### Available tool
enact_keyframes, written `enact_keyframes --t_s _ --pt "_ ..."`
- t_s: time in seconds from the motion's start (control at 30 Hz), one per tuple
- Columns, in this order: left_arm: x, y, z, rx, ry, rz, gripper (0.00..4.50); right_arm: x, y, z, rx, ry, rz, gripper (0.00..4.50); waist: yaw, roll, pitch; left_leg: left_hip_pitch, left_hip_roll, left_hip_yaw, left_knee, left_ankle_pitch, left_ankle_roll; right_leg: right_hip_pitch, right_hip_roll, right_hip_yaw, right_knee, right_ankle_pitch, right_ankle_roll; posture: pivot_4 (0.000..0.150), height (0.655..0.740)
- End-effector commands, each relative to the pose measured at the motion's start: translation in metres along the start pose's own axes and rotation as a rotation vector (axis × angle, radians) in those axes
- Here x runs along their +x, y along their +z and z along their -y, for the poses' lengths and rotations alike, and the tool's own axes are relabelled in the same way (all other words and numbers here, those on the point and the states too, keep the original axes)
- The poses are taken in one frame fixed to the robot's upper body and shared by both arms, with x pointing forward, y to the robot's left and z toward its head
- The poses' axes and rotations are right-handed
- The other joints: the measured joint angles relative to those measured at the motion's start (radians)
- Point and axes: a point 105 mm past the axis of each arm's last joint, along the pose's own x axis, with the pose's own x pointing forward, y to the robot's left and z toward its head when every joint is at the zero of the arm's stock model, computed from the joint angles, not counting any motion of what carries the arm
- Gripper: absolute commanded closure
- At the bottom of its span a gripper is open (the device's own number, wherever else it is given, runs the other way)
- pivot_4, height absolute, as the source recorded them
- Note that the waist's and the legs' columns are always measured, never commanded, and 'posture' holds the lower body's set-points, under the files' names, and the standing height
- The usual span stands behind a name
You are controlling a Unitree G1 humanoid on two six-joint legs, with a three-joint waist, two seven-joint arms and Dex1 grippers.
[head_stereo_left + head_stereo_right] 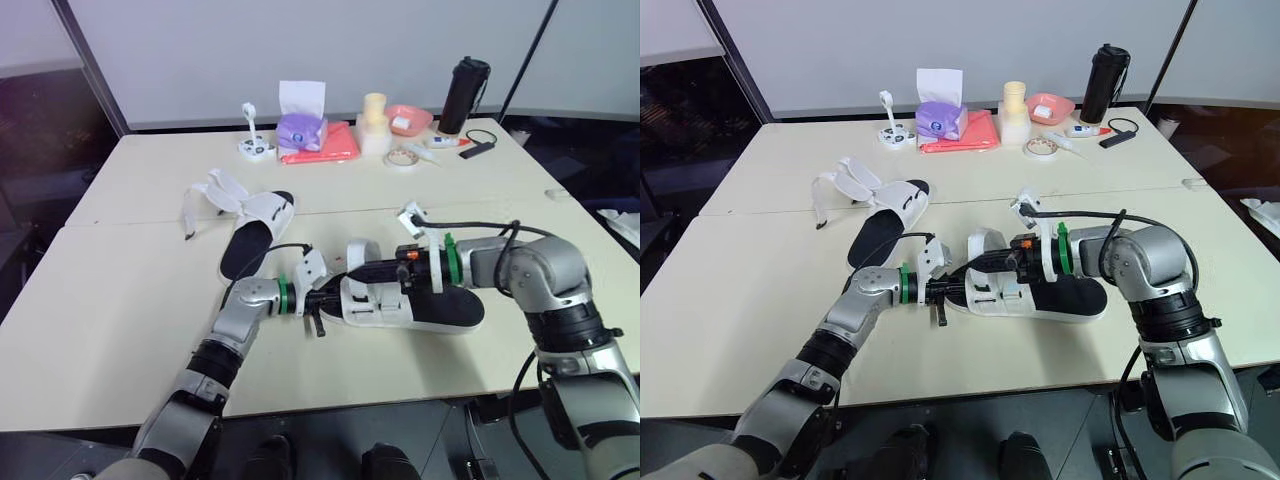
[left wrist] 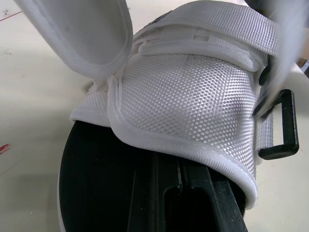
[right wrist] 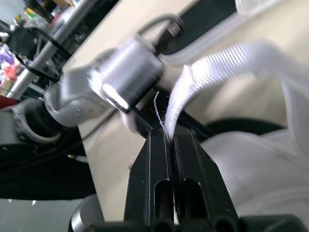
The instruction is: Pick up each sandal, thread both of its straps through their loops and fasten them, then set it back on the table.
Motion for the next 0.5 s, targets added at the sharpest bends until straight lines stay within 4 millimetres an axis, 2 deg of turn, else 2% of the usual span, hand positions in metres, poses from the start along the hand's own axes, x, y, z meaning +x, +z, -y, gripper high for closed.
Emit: enact_keyframes --t_s 0.03,0.4,0.5 --pt "0.001 -0.017 0.005 -0.028 -0.003 -0.059 4.50 -0.003 0.002 0.000 -0.035 0.009 0.003 4.45 0.000 0.000 0.000 0.000 0.000 0.000 0.000 0.000 0.000 0.000 0.000 0.000 0.000 0.000 0.000 0.150 0.7400" --pt "0.001 -0.016 0.004 -0.028 -0.002 -0.057 4.50 -0.001 -0.019 0.007 -0.046 -0.019 -0.054 4.45 0.000 0.000 0.000 0.000 0.000 0.000 0.000 0.000 0.000 0.000 0.000 0.000 0.000 0.000 0.000 0.150 0.7400" --pt "0.001 -0.015 0.005 -0.025 -0.007 -0.056 4.50 -0.003 -0.018 0.010 -0.042 -0.030 -0.041 4.45 0.001 0.000 0.000 0.000 0.000 0.000 0.000 0.000 0.000 0.000 0.000 0.000 0.000 0.000 0.000 0.150 0.7400"
